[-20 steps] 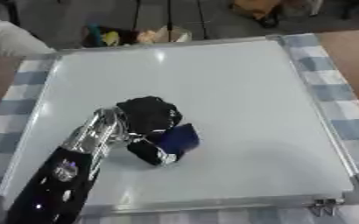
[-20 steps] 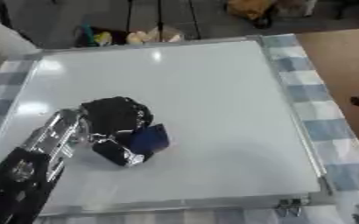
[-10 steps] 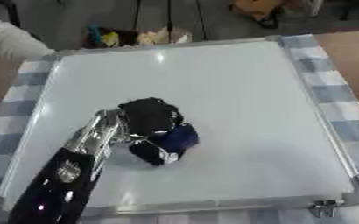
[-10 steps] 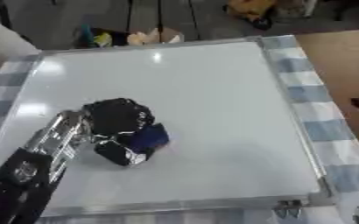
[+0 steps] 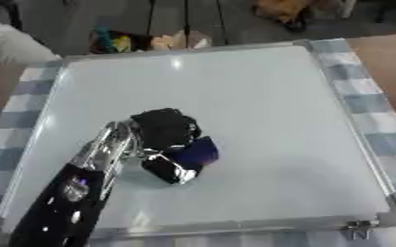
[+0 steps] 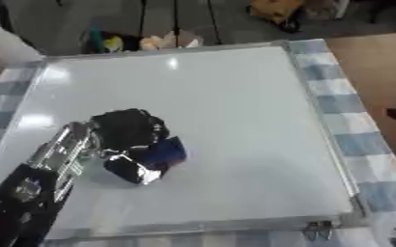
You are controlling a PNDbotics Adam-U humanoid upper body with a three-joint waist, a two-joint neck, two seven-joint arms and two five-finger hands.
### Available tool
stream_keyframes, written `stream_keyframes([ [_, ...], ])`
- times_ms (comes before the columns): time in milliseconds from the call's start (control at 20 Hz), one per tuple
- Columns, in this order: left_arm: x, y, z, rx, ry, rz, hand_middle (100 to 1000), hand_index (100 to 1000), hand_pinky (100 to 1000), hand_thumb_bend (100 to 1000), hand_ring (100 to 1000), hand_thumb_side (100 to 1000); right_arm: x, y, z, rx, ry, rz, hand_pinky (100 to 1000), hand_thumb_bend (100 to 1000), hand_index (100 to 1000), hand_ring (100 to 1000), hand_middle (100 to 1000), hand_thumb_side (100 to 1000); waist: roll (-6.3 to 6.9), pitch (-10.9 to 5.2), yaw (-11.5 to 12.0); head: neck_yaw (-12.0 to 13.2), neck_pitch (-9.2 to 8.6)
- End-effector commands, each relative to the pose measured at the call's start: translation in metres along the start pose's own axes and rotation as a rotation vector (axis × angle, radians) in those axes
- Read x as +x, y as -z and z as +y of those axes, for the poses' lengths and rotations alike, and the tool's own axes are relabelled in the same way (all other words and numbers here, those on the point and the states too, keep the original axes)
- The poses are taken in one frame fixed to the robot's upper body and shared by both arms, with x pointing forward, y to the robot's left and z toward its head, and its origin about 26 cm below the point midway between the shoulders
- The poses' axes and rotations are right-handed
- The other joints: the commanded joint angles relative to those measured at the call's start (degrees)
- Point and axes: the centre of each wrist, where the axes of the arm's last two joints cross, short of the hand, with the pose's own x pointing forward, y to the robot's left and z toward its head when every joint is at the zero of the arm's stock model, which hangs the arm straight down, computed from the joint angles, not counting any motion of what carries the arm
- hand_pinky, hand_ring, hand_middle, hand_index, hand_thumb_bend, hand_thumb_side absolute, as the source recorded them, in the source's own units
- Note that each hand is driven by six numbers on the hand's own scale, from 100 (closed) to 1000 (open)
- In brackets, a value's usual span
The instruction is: Wipe the whiteboard clean with a brush.
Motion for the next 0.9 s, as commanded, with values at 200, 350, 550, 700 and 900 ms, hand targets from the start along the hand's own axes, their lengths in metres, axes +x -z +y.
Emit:
stream_keyframes([
  [200,-0.007,-0.005,0.001,-0.057,0.038,-0.041,483,200,534,100,709,904,0.004,0.007,-0.002,0.005,-0.004,-0.028,715,100,818,860,637,805,-0.30,-0.99,0.08,-0.29,-0.56],
  [350,-0.009,-0.008,-0.001,-0.041,0.020,-0.041,468,203,514,100,681,888,0.004,0.006,-0.003,0.004,-0.006,-0.029,715,100,818,860,637,806,-0.35,-1.03,0.11,-0.44,-0.63],
  [550,-0.010,-0.011,-0.001,-0.023,0.003,-0.043,459,203,498,100,664,869,0.004,0.006,-0.003,0.004,-0.008,-0.029,715,100,818,860,636,805,-0.37,-1.03,0.17,-0.60,-0.70],
  [700,-0.011,-0.013,-0.003,-0.007,-0.021,-0.051,419,199,441,100,606,794,0.004,0.006,-0.003,0.004,-0.009,-0.030,715,100,817,860,636,807,-0.46,-0.98,0.26,-0.73,-0.76],
  [900,-0.013,-0.016,-0.003,0.016,-0.054,-0.061,394,195,404,100,568,755,0.004,0.006,-0.002,0.003,-0.012,-0.031,715,100,817,860,636,808,-0.52,-0.86,0.29,-0.89,-0.89],
])
